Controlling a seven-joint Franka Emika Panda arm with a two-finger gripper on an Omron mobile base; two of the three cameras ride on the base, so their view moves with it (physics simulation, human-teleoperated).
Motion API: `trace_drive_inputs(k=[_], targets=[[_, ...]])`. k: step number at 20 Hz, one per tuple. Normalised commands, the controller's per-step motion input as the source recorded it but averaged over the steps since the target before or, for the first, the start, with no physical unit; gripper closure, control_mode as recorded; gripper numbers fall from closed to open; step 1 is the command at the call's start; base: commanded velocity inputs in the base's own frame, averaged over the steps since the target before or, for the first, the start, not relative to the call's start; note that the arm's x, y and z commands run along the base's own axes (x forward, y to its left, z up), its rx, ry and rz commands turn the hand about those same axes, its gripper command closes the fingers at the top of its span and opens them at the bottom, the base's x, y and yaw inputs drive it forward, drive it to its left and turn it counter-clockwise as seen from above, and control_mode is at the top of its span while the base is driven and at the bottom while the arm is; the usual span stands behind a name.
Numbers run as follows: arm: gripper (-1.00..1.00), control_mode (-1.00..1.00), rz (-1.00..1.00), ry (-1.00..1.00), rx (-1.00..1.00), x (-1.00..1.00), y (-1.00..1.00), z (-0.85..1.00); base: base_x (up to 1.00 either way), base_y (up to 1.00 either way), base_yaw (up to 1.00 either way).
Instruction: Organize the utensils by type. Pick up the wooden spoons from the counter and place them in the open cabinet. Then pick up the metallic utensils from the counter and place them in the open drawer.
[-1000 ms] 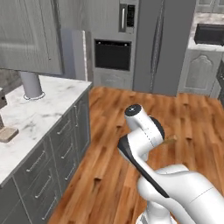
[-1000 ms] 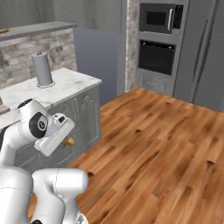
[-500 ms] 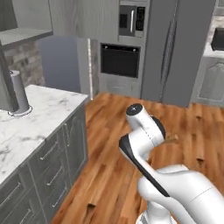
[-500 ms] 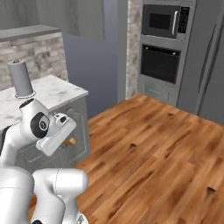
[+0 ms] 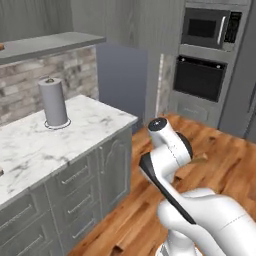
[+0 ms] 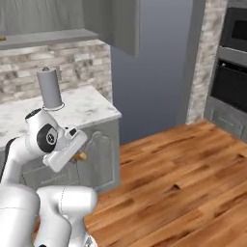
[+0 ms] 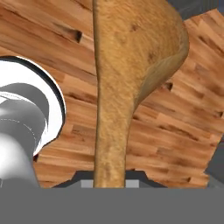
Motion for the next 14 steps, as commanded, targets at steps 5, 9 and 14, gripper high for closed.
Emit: trace_drive_inputs(k=[5,9,14], targets=[[1.0,1.0,0.0,0.0,0.0,0.0,0.0,0.0,0.76,-0.09,0.75],[1.0,1.0,0.0,0.0,0.0,0.0,0.0,0.0,0.78,-0.11,0.69],[1.0,1.0,0.0,0.0,0.0,0.0,0.0,0.0,0.77,-0.25,0.46]])
